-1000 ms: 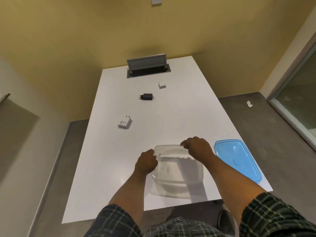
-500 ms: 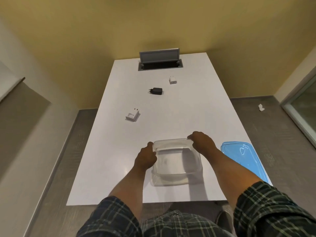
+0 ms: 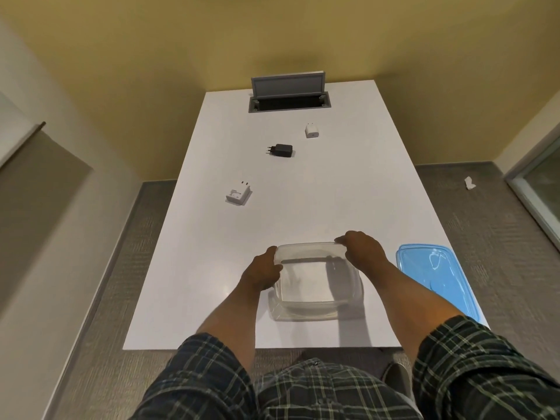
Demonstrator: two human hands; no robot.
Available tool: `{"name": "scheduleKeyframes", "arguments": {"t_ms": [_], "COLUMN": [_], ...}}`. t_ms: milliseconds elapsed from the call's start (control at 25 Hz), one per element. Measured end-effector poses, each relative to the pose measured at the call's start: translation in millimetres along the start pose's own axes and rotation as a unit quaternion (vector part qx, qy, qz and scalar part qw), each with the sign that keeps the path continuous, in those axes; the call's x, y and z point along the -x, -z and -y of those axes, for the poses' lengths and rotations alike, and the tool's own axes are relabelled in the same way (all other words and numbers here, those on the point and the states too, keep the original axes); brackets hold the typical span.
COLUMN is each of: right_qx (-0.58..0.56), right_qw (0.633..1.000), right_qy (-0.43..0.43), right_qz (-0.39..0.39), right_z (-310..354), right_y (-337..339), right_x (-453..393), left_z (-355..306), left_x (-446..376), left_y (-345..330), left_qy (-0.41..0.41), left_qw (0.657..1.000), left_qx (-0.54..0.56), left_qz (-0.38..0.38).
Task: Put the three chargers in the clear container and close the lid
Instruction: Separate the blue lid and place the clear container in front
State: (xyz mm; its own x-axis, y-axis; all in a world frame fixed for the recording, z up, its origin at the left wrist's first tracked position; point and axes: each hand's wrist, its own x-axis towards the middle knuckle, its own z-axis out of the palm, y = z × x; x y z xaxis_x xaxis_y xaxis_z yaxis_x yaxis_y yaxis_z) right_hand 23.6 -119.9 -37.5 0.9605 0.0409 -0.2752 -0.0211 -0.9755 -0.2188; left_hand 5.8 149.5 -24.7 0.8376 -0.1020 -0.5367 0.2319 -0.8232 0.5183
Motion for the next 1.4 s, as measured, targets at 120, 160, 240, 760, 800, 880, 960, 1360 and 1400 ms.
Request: {"name": "scheduleKeyframes", "arguments": {"t_ms": [120, 160, 240, 760, 800, 880, 960, 1360, 1400], "right_qx": [-0.007, -0.007, -0.001, 0.114, 0.122, 0.132, 0.136, 0.037, 0.02], "right_qw": [1.0, 1.0, 1.0, 0.986, 0.985, 0.984, 0.985, 0.995, 0.996], "right_qy": [-0.007, -0.008, -0.006, -0.015, -0.018, -0.017, 0.0, 0.042, 0.023], "right_qz": [-0.003, -0.003, -0.001, -0.119, -0.12, -0.115, -0.111, -0.084, -0.085], "right_z": [0, 1, 3, 39, 48, 65, 83, 172, 180], "right_y": [-2, -2, -2, 8, 10, 12, 12, 13, 12], "right_x": [-1, 0, 1, -3, -6, -15, -26, -95, -104], "left_z": [2, 2, 3, 29, 33, 42, 54, 110, 116], "left_x": [-2, -2, -3, -12, -14, -18, -21, -48, -52], "left_y": [0, 0, 0, 22, 25, 31, 34, 44, 46], "left_qy": [0.004, 0.005, 0.005, -0.063, -0.07, -0.071, -0.066, -0.049, -0.047], "left_qw": [1.0, 1.0, 1.0, 0.966, 0.961, 0.955, 0.949, 0.952, 0.953], "left_qx": [0.007, 0.007, 0.004, -0.219, -0.23, -0.242, -0.258, -0.267, -0.265], "left_qz": [0.0, 0.001, 0.004, -0.118, -0.134, -0.157, -0.167, -0.14, -0.139]}}
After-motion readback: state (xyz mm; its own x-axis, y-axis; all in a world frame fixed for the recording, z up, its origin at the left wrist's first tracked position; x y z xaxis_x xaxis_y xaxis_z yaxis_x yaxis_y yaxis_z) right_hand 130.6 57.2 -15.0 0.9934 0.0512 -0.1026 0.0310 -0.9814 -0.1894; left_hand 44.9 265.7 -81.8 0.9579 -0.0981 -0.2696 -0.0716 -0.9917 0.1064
